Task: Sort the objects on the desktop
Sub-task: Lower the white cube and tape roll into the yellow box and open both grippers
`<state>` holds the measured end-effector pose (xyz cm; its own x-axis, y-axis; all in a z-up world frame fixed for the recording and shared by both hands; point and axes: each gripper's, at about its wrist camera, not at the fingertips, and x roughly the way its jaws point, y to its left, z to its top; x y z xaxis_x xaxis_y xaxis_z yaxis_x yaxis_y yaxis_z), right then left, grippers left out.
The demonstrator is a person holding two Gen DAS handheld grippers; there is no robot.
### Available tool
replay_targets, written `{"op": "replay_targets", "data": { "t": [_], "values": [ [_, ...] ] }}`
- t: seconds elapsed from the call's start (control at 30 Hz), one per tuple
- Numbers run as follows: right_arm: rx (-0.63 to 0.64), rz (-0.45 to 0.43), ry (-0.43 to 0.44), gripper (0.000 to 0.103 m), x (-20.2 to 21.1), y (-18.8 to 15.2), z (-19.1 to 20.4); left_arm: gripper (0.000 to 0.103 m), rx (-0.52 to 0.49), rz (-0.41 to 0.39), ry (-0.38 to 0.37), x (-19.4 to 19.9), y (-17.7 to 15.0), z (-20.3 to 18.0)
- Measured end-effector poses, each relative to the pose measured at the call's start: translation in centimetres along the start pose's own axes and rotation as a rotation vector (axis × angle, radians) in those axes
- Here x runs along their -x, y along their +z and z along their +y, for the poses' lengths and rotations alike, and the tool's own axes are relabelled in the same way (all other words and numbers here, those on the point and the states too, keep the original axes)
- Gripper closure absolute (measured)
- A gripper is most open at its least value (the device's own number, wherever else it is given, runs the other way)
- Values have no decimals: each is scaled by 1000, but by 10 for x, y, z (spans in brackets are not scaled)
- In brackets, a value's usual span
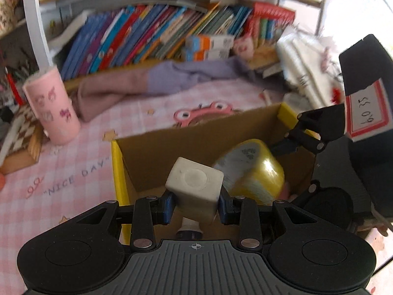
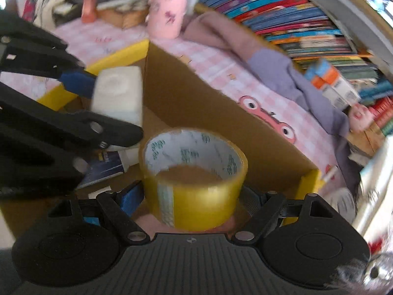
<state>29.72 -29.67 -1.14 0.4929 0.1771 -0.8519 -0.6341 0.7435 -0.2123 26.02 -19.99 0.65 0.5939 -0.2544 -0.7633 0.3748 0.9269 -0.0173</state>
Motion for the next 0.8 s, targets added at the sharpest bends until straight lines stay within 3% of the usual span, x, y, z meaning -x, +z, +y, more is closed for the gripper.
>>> {"op": "replay_targets", "data": {
  "t": [0.1, 0.37, 0.5, 0.7, 0.8],
  "values": [
    [6, 35, 36, 22, -14, 6, -1, 69, 40, 34, 10, -13, 0, 3],
    [58, 32, 22, 21, -23, 13, 0, 65, 10, 17, 75, -17, 2, -2],
    [96, -25, -18, 19, -15, 10, 2, 45, -18, -55, 101, -3, 2, -7],
    [90, -113, -43, 17, 14, 3, 0, 29, -87, -200, 132, 36, 3, -21],
    [54, -161, -52, 17, 33, -1, -1, 27, -85, -247, 147, 55, -1, -23]
  ]
}}
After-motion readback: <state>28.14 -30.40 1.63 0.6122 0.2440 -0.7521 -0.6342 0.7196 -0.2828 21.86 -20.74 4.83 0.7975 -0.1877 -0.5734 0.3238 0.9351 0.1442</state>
